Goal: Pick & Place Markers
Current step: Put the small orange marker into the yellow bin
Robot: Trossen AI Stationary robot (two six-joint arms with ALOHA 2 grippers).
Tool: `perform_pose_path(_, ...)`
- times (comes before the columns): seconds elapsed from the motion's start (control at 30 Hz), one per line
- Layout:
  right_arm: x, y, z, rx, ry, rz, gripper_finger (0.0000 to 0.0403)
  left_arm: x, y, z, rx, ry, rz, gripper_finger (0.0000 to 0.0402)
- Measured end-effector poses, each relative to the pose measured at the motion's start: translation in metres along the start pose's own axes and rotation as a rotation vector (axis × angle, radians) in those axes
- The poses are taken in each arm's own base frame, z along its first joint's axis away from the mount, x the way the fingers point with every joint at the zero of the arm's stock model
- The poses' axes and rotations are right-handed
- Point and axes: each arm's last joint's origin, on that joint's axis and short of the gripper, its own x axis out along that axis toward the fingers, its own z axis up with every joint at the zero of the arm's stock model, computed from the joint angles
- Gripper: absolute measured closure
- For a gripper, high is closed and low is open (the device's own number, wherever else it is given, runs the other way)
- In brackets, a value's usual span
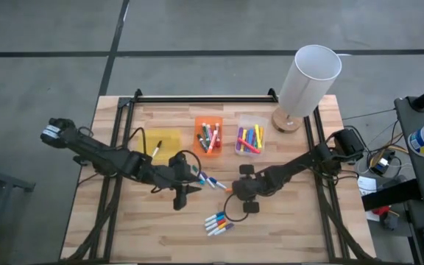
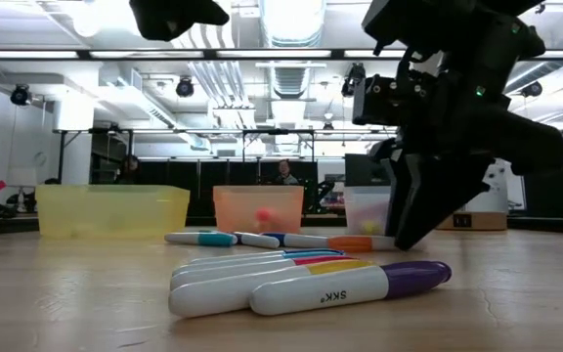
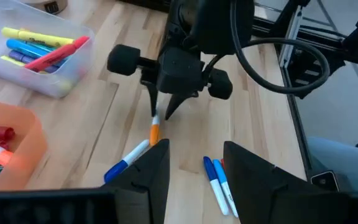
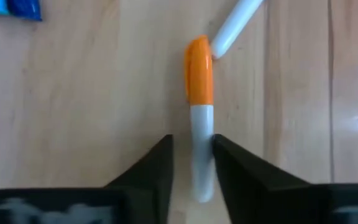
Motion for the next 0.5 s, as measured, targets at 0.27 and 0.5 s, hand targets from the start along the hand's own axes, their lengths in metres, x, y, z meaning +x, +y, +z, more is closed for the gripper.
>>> perform_pose_path(0.27,-0.0007,0.0010,0.0007,0.061,-0.007,0.021,0.0387,0.0013,0.0006,-0.0026,-0.008,-0.001,0.003,0.0257)
perform_pose_path(0.5,-0.0051,0.0093,0.0005,0.078,-0.016,0.047,0.0395,0.0011,-0.0018,0.0012,0.042,-0.045,-0.011,0.0257)
